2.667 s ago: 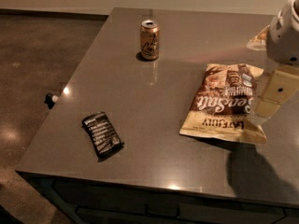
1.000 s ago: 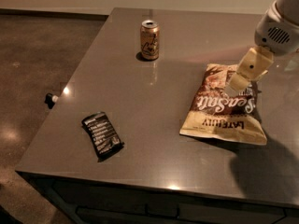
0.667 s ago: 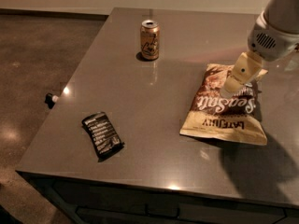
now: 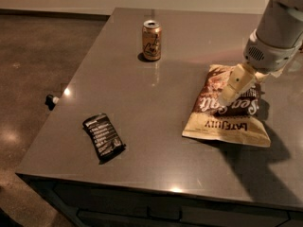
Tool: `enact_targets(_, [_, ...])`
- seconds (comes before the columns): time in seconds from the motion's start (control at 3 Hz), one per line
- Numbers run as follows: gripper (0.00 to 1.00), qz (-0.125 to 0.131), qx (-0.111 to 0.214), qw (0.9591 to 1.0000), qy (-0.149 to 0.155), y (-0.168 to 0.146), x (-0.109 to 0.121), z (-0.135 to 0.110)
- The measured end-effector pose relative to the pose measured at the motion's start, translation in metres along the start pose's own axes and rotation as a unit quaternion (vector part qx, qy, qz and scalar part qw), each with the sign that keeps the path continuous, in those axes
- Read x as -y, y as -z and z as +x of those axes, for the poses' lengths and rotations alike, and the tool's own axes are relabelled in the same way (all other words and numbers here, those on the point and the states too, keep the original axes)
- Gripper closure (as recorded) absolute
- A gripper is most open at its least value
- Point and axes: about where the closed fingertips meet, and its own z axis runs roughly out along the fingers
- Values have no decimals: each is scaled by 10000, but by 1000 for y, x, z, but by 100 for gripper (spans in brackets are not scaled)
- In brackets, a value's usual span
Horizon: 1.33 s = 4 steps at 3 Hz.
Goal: Pick brown chip bag
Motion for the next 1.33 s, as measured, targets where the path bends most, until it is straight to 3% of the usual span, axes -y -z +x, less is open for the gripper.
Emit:
enact_targets(0.33, [0, -53, -134, 9997, -183, -18, -5, 0])
enact_targets(1.0, [47, -308, -83, 9990, -321, -25, -13, -6])
enact_targets(1.33, [79, -411, 213, 9986, -271, -2, -8, -11])
